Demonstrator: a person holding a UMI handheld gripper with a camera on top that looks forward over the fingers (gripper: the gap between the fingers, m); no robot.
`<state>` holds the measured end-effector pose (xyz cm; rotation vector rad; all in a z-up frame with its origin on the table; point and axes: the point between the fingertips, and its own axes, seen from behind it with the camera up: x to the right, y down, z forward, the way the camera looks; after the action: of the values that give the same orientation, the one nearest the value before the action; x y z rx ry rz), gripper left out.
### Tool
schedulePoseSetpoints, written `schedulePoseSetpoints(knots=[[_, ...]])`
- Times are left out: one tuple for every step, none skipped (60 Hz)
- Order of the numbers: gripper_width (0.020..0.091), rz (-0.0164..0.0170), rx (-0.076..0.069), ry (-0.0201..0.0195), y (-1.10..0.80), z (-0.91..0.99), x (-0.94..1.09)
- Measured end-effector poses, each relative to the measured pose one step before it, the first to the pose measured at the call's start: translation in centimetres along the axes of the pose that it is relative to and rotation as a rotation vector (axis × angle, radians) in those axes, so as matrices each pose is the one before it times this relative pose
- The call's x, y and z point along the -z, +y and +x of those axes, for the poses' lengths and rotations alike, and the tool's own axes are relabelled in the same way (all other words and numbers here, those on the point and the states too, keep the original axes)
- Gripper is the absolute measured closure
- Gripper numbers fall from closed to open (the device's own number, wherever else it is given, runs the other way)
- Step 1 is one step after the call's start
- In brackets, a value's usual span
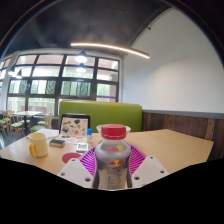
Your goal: Pour water
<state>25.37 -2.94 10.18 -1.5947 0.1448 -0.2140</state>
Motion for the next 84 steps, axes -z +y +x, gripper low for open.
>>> schedulePoseSetpoints(knots=[[0.0752,-0.00228,0.0073,0.00088,-0.210,0.272,0.301],[0.0752,0.00004,0.0096,0.00269,0.047,-0.248,-0.221],[0.0752,-0.00550,0.0171,0.00013,-0.054,-0.232,0.093],[0.0751,-0.00368,0.0195,-0.00413,-0.096,-0.297,-0.054],[0.0754,-0.00599,0.0253,-0.00426,-0.041,-0.309,-0.013],[0.0754,-0.00792,0.0313,-0.00344,-0.046,-0.305,-0.034],[0.0754,-0.00903,0.0325,0.00077,-0.062,-0.190,-0.010],[0.0753,-0.00465,0.0283,0.00629,-0.234,-0.101,0.006],[0.0753,0.00009,0.0242,0.00844,-0.374,-0.100,0.014],[0.0752,0.00291,0.0236,0.00074,-0.421,0.107,0.013],[0.0753,0.00346,0.0288,0.00172,-0.550,-0.326,-0.017],[0.0753,0.00554,0.0353,0.00656,-0.368,-0.842,-0.105],[0.0753,0.00236,0.0393,0.00180,-0.636,-0.298,-0.028],[0.0753,0.00346,0.0415,0.00513,-0.707,-0.230,-0.071],[0.0753,0.00457,0.0449,0.00754,-0.777,-0.174,-0.102],[0.0752,0.00565,0.0486,0.00836,-0.796,-0.171,-0.151],[0.0753,0.00578,0.0509,-0.00136,-0.846,0.577,-0.272],[0.0753,0.00742,0.0573,0.00891,-0.908,-0.186,-0.165],[0.0754,0.01224,0.0586,0.01305,-0.611,-0.780,-0.468],[0.0754,0.00758,0.0673,0.00553,-0.868,-0.308,-0.144],[0.0754,0.00683,0.0676,0.00335,-0.854,-0.245,-0.224],[0.0754,0.00286,0.0717,-0.00361,-1.009,0.383,0.016],[0.0754,0.00734,0.0638,0.01224,-0.673,-0.828,-0.435],[0.0754,0.00103,0.0749,-0.00106,-0.838,0.432,-0.020],[0.0755,0.00500,0.0710,0.00477,-0.568,0.169,-0.541],[0.0755,0.00171,0.0657,0.02140,-0.784,-0.653,-0.468],[0.0754,0.00344,0.0641,0.01401,-0.714,-0.068,-0.298],[0.0754,0.00502,0.0601,0.01078,-0.715,-0.044,-0.226],[0.0752,0.00549,0.0551,0.00664,-0.727,-0.109,-0.229],[0.0752,0.00635,0.0480,0.00206,-0.743,-0.205,-0.249],[0.0753,0.00639,0.0439,-0.00050,-0.735,-0.255,-0.259],[0.0753,0.00339,0.0388,-0.00093,-0.626,-0.229,-0.263],[0.0754,0.00437,0.0369,-0.00740,-0.103,0.568,0.034],[0.0754,0.00271,0.0273,0.00365,-0.850,-0.710,-0.839],[0.0754,0.00533,0.0308,-0.00080,-0.677,-0.254,-0.249],[0.0754,0.00517,0.0328,-0.00204,-0.604,-0.247,-0.249],[0.0754,0.00255,0.0344,-0.00017,-0.527,-0.224,-0.258],[0.0754,0.00073,0.0355,0.00129,-0.433,-0.213,-0.345],[0.0753,-0.00040,0.0397,-0.00005,-0.282,0.082,0.246],[0.0753,0.00123,0.0411,0.00312,-0.469,-0.409,-0.732],[0.0753,0.00121,0.0456,-0.00285,0.014,0.458,0.990],[0.0751,0.00061,0.0413,0.00659,-0.435,-0.053,-0.226],[0.0751,0.00903,0.0378,0.00497,-0.347,-0.306,-1.580],[0.0751,0.00389,0.0405,0.00703,-0.356,-0.006,-0.236],[0.0751,0.00296,0.0379,0.00768,-0.324,0.005,-0.186],[0.0751,-0.00256,0.0425,0.00711,-0.376,0.317,1.223],[0.0751,0.01085,0.0335,0.00574,-0.322,-0.322,-1.593],[0.0751,0.00015,0.0399,0.00607,-0.347,0.350,1.258],[0.0751,0.00531,0.0330,0.00573,-0.222,0.077,-0.101],[0.0752,0.00440,0.0256,0.00709,-0.359,-0.240,-1.198],[0.0752,0.00350,0.0265,0.00522,-0.290,0.051,-0.062],[0.0753,0.00332,0.0230,0.00458,-0.243,0.013,-0.002],[0.0754,0.00365,0.0191,0.00394,-0.242,-0.014,-0.018],[0.0754,0.00397,0.0166,0.00222,-0.238,-0.030,-0.018],[0.0753,0.00644,0.0167,-0.00114,0.050,0.061,0.466],[0.0752,0.00871,0.0133,-0.00402,-0.089,0.317,-0.655],[0.0753,0.00479,0.0129,0.00055,-0.309,0.068,-0.099],[0.0753,0.00530,0.0123,0.00038,-0.185,-0.046,-0.009],[0.0753,0.00442,0.0113,-0.00006,-0.163,-0.063,0.018],[0.0753,0.00314,0.0104,-0.00087,-0.128,-0.064,-0.028],[0.0753,0.00174,0.0094,-0.00239,-0.091,-0.133,0.031],[0.0753,0.00004,0.0069,-0.00352,0.179,-0.172,0.855],[0.0754,-0.00055,0.0047,-0.00490,-0.194,0.186,-0.712],[0.0752,0.00133,-0.0023,-0.00596,-0.096,0.002,-0.116],[0.0752,0.00177,-0.0071,-0.00471,-0.050,-0.070,-0.005],[0.0751,0.00186,-0.0108,-0.00202,-0.054,-0.035,-0.019],[0.0753,0.00155,-0.0126,-0.00062,-0.044,0.043,-0.022],[0.0754,-0.00082,-0.0105,-0.00019,0.272,-0.318,0.778],[0.0753,-0.00163,-0.0097,-0.00323,-0.098,0.132,-0.293],[0.0753,-0.00197,-0.0068,-0.00191,-0.084,-0.022,-0.289],[0.0753,-0.00017,-0.0032,-0.00066,-0.002,0.014,-0.120],[0.0752,0.00202,0.0012,-0.00015,0.110,-0.152,0.168],[0.0752,0.00261,0.0017,0.00153,0.006,0.032,-0.029],[0.0753,0.00212,0.0026,0.00328,0.012,0.079,-0.028],[0.0752,0.00113,0.0020,0.00404,0.052,0.107,-0.032],[0.0752,0.00146,-0.0015,0.00491,0.047,0.163,-0.018],[0.0751,0.00320,-0.0081,0.00582,0.168,0.331,0.294],[0.0752,0.00273,-0.0171,0.00660,0.056,0.306,-0.088],[0.0752,0.00071,-0.0262,0.00754,0.118,0.369,-0.085],[0.0752,-0.00128,-0.0349,0.00836,0.169,0.382,-0.110],[0.0752,-0.00465,-0.0421,0.00671,-0.019,0.211,-0.209],[0.0751,-0.00662,-0.0486,0.00754,0.303,0.458,-0.104],[0.0752,-0.00876,-0.0554,0.00790,0.372,0.478,-0.092],[0.0750,-0.00942,-0.0625,0.00723,0.405,0.491,-0.116]])
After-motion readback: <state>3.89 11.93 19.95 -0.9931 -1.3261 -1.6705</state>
